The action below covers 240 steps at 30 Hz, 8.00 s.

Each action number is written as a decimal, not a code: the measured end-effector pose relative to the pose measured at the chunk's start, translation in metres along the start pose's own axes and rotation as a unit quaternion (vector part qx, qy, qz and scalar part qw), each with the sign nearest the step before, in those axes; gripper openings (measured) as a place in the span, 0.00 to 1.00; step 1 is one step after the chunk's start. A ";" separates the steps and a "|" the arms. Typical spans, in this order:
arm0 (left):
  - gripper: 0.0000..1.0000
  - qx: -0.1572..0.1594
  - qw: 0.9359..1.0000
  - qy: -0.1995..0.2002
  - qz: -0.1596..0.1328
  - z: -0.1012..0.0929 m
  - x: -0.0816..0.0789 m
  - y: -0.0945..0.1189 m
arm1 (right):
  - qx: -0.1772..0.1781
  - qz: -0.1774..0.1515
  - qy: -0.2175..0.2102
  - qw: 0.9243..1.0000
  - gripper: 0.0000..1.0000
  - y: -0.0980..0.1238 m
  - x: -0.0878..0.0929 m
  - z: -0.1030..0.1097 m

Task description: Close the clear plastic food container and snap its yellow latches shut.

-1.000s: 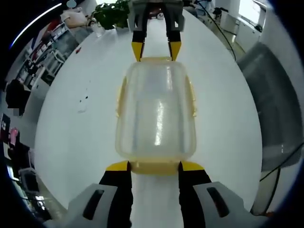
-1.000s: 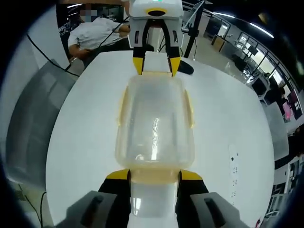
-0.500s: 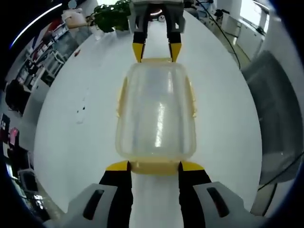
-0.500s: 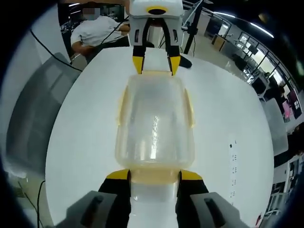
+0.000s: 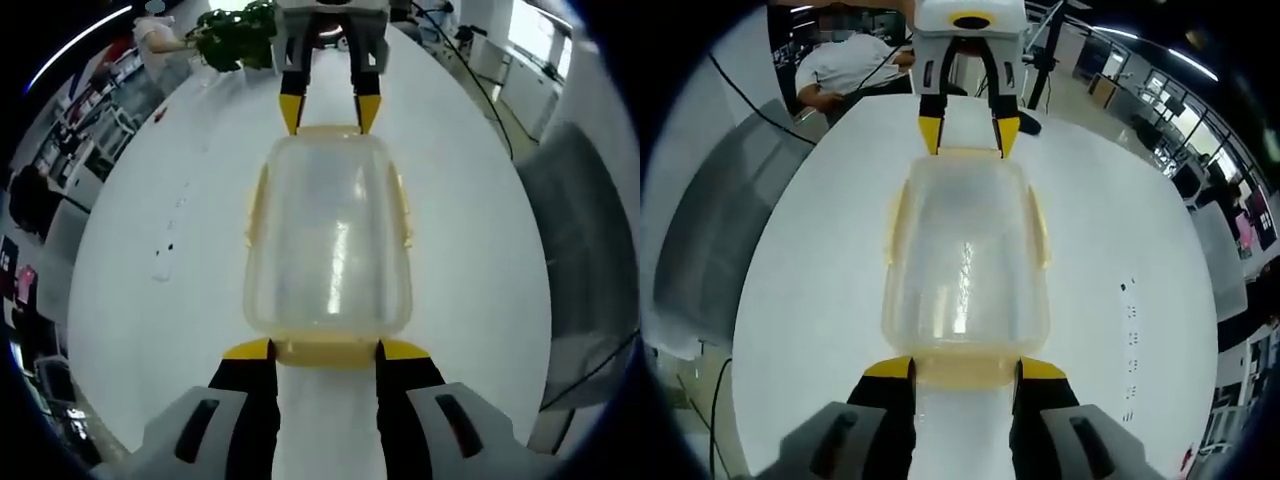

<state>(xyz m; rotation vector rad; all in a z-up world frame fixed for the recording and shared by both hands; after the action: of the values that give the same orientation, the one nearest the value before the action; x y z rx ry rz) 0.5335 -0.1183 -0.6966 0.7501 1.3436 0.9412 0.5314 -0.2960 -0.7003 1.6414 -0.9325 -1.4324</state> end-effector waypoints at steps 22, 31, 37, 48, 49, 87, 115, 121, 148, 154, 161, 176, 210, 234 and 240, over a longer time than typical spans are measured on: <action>0.35 0.007 1.000 -0.002 -0.001 -0.004 -0.041 -0.020 | -0.005 0.013 0.001 1.000 0.35 0.017 0.041 0.001; 0.35 0.009 1.000 0.006 0.007 -0.004 -0.038 -0.029 | -0.010 0.012 -0.002 1.000 0.35 0.013 0.045 0.001; 0.35 0.007 1.000 0.001 0.012 0.001 -0.032 -0.033 | -0.013 0.008 -0.011 1.000 0.35 0.008 0.043 -0.003; 0.36 0.020 1.000 -0.003 0.010 0.000 -0.036 -0.042 | -0.019 0.013 -0.025 0.999 0.35 0.001 0.055 0.000; 0.36 0.020 1.000 -0.005 0.011 0.000 -0.036 -0.043 | -0.019 0.013 -0.024 0.999 0.35 0.001 0.056 0.000; 0.48 0.016 1.000 0.001 -0.001 0.003 -0.024 -0.033 | 0.000 -0.025 -0.079 0.997 0.49 0.009 0.060 -0.005; 0.46 -0.084 0.976 0.191 -0.068 0.014 -0.050 -0.021 | 0.052 -0.070 -0.244 0.966 0.42 0.017 0.039 -0.015; 0.45 -0.079 0.962 0.256 -0.054 0.010 -0.044 -0.022 | 0.052 -0.085 -0.272 0.957 0.43 0.013 0.033 -0.014; 0.44 -0.056 0.869 0.482 -0.100 -0.008 -0.041 -0.049 | 0.062 -0.106 -0.437 0.891 0.39 -0.003 0.039 -0.009; 0.43 -0.049 0.860 0.496 -0.110 -0.010 -0.042 -0.050 | 0.049 -0.114 -0.475 0.871 0.37 -0.005 0.040 -0.008; 0.42 -0.042 0.862 0.493 -0.112 -0.011 -0.043 -0.051 | 0.048 -0.119 -0.499 0.857 0.39 -0.008 0.038 -0.006; 0.36 -0.021 0.873 0.471 -0.127 -0.015 -0.049 -0.036 | 0.035 -0.093 -0.497 0.862 0.35 -0.010 0.033 0.000; 0.40 -0.024 0.864 0.489 -0.116 -0.005 -0.041 -0.051 | 0.027 -0.105 -0.506 0.856 0.37 -0.007 0.035 0.003; 0.40 -0.017 0.911 0.396 -0.112 -0.007 -0.045 -0.029 | 0.048 -0.052 -0.376 0.924 0.32 0.006 0.030 0.004; 0.37 -0.025 0.924 0.366 -0.109 -0.004 -0.047 -0.023 | 0.051 -0.051 -0.343 0.937 0.32 0.011 0.025 0.003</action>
<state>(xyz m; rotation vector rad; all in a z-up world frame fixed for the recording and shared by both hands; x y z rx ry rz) 0.5330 -0.1708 -0.6957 0.1813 1.9936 1.1180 0.5310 -0.3235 -0.7020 1.2717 -1.3270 -2.1213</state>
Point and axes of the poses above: the point that each gripper's makers call its tool centre point, and the gripper's own axes: y roughly backward along the fingers, z roughly to its left, x roughly out of its underside, the point moved 2 cm from there along y, roughly backward along the fingers, and after that the axes turned 3 degrees about -z, right-handed, at the moved point
